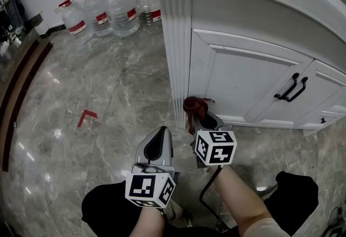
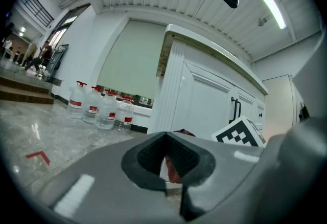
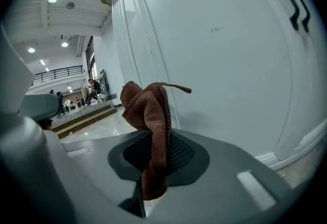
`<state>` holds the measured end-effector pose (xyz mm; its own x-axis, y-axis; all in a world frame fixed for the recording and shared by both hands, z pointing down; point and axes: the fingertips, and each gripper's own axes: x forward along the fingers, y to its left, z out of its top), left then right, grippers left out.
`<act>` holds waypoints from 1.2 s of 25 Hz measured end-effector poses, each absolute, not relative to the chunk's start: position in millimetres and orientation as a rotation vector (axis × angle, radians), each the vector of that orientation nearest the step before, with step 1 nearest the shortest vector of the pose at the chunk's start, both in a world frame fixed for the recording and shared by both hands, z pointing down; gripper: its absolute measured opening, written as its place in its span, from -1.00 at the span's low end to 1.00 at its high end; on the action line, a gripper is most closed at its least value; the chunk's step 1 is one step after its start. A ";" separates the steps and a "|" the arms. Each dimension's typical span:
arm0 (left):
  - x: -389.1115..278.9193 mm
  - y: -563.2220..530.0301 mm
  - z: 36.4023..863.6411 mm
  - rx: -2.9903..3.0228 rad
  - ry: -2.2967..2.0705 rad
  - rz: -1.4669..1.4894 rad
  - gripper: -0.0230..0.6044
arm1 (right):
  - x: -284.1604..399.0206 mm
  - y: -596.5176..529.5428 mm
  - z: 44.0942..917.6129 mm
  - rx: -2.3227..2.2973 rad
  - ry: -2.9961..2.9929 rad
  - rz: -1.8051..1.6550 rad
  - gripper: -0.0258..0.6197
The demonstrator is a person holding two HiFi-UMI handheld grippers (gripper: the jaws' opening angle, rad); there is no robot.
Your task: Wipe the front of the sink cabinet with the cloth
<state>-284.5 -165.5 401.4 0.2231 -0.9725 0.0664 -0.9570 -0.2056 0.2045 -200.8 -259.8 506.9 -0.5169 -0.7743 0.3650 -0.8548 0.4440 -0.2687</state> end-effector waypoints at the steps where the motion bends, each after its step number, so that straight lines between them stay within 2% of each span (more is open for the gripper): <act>1: -287.6 -165.4 401.1 2.275 -1.843 -0.128 -0.93 | -205.8 -262.3 508.2 1.423 -2.504 0.636 -0.67; 9: -272.1 -170.4 403.8 2.302 -1.793 -0.139 -0.93 | -204.0 -272.4 511.3 1.415 -2.493 0.646 -0.66; 14: -255.4 -176.0 406.9 2.315 -1.749 -0.135 -0.93 | -181.4 -273.8 506.7 1.449 -2.458 0.506 -0.67; 30: -161.1 -194.0 417.4 2.426 -1.584 -0.065 -0.93 | -25.6 -275.9 503.7 1.723 -2.310 0.571 -0.67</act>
<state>-161.1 -194.0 417.4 0.4100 -0.9071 0.0948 -0.8963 -0.3815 0.2261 -25.6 -275.9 503.7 -0.2983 -0.8735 0.3846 -0.9522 0.2444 -0.1835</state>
